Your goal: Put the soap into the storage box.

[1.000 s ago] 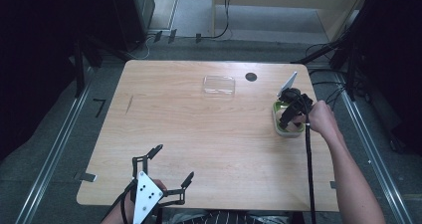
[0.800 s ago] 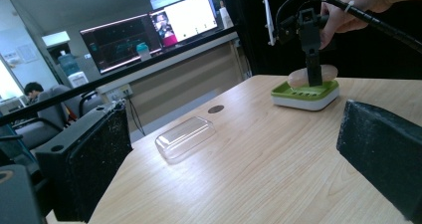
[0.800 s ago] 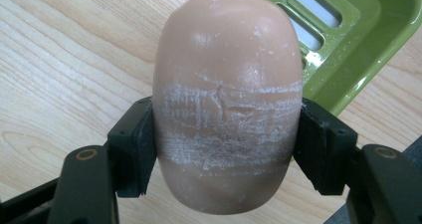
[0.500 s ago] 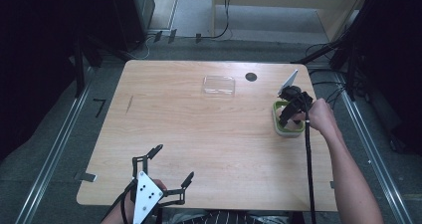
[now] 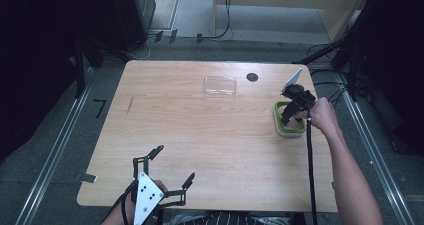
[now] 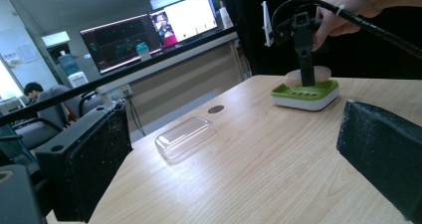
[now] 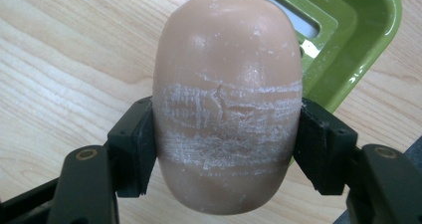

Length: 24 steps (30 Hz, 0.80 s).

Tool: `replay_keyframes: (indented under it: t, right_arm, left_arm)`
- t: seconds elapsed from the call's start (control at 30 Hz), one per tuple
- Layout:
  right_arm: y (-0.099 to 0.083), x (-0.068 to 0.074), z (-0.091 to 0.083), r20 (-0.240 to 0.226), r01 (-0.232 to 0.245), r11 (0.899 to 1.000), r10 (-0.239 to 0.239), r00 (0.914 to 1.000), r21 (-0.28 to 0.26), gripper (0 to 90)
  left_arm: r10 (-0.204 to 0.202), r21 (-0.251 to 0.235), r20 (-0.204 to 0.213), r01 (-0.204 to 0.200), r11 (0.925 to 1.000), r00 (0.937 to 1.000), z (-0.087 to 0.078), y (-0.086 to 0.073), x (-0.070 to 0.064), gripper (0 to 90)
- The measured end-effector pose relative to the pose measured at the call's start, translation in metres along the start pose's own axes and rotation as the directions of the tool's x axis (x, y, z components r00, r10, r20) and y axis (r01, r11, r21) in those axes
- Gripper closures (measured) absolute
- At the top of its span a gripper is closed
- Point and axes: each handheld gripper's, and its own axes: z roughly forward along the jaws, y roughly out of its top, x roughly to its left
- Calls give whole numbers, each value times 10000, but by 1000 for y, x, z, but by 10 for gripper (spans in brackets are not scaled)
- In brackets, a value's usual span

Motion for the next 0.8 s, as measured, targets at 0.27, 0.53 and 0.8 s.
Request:
replay_keyframes:
  t: [0.27, 0.53, 0.8]
  right_arm:
    - [3, -6, 5, 65, -369, 9993, 369, 9993, -52, 334]
    - [3, -14, 9, 17, -774, 9969, 774, 9970, -121, 335]
    - [5, -18, 14, -35, -964, 9953, 964, 9953, -62, 334]
  left_arm:
    - [-30, -10, -2, 30, 10000, 10000, 0, 0, 0, 11]
    - [-15, -11, 7, 15, 10000, 10000, 0, 0, 0, 11]
    - [-25, -15, 2, 25, 10000, 10000, 0, 0, 0, 11]
